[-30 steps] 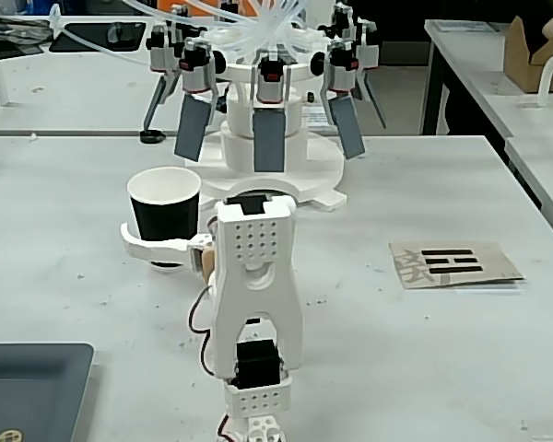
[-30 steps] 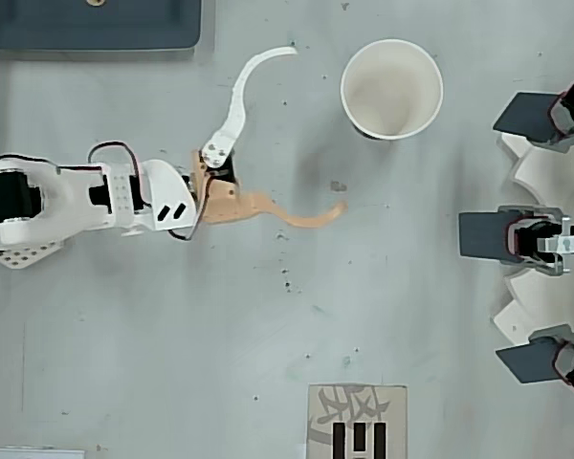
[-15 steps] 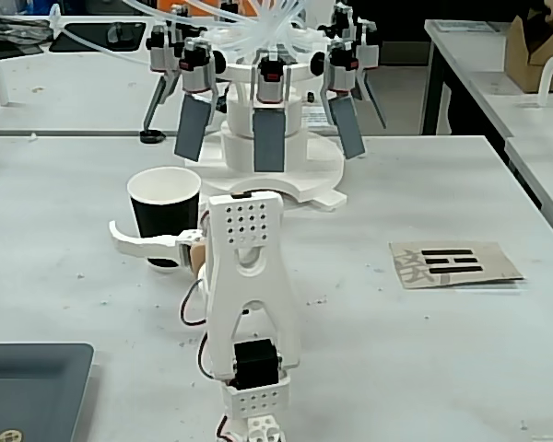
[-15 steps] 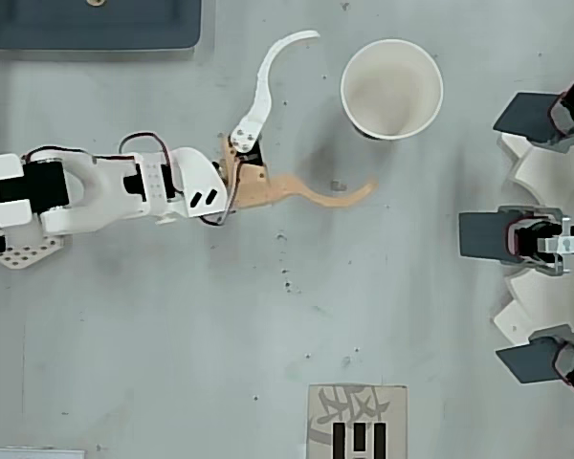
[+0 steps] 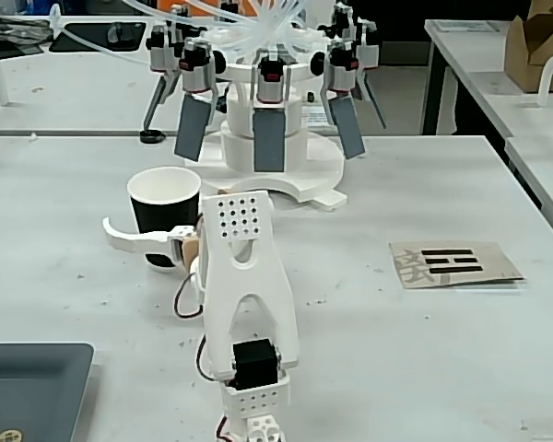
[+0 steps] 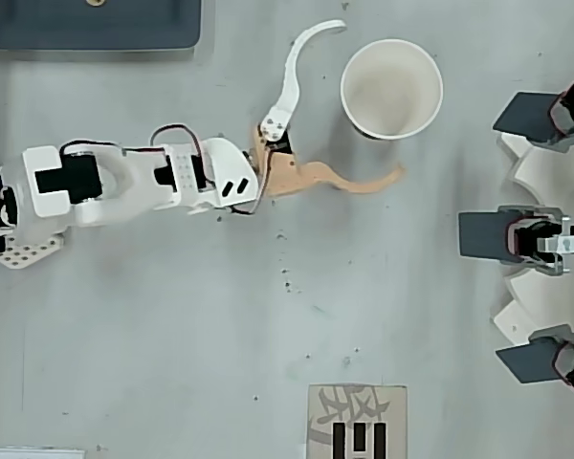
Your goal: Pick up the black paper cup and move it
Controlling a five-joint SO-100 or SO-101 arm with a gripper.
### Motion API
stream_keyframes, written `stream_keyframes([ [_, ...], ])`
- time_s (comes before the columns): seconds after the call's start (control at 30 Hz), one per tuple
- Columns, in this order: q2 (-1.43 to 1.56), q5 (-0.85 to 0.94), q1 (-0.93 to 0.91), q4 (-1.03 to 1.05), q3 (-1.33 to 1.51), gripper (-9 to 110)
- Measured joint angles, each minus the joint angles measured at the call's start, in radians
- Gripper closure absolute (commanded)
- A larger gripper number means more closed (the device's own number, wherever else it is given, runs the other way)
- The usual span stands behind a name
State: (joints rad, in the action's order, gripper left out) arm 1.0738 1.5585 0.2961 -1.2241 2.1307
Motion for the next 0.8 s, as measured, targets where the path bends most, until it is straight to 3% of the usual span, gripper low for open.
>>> stream_keyframes([
  [0.8,-0.169,-0.005,0.048,0.150,-0.318,49],
])
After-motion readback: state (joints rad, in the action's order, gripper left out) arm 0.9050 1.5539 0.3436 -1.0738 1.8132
